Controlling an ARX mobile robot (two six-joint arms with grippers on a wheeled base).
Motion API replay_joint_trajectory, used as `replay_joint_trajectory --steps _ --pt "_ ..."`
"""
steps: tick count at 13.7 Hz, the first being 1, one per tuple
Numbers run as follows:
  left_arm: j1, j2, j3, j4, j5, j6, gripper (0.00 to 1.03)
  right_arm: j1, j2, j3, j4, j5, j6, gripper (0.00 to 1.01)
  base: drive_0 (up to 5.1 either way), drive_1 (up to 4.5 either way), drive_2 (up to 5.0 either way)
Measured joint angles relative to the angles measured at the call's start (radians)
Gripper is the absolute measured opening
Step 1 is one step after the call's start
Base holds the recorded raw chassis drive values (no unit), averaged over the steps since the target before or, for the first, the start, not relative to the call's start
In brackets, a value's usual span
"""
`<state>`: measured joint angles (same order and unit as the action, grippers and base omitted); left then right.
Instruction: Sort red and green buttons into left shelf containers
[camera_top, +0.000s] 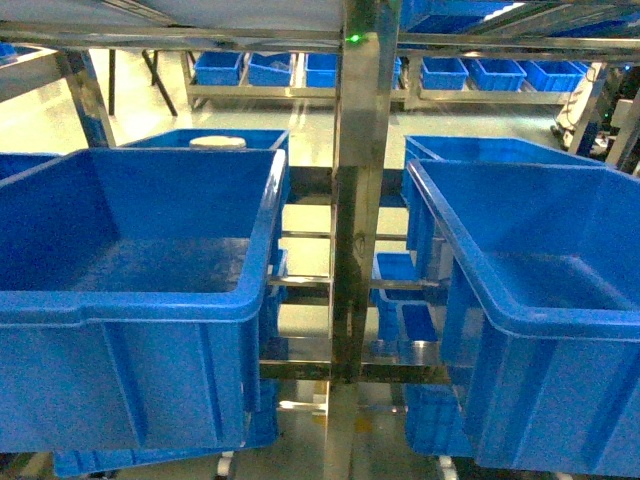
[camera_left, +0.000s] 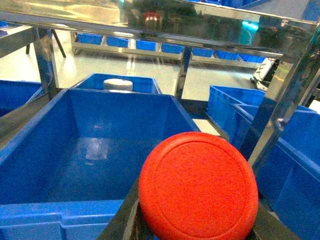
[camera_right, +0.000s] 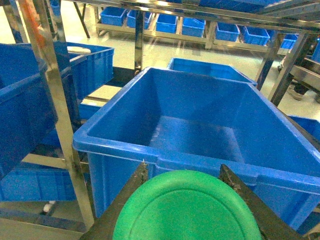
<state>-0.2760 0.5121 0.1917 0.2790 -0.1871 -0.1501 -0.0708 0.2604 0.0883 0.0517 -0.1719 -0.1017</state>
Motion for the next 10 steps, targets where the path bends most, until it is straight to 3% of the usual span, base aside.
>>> replay_joint_trajectory --steps 6,9,10 --pt "0.000 -0.003 0.000 -0.002 0.001 0.000 0.25 0.000 0.000 0.000 -0.001 0.000 0.000 0.34 3.2 0.68 -4.2" --pt "-0.003 0.005 0.000 -0.003 0.004 0.000 0.25 0.000 0.004 -0.002 -0.003 0.007 0.000 0.34 0.1 0.11 0.1" --pt "-0.003 0.000 0.000 -0.003 0.003 0.000 0.25 0.000 0.000 -0.002 -0.003 0.006 0.000 0.34 0.3 4.61 -4.0"
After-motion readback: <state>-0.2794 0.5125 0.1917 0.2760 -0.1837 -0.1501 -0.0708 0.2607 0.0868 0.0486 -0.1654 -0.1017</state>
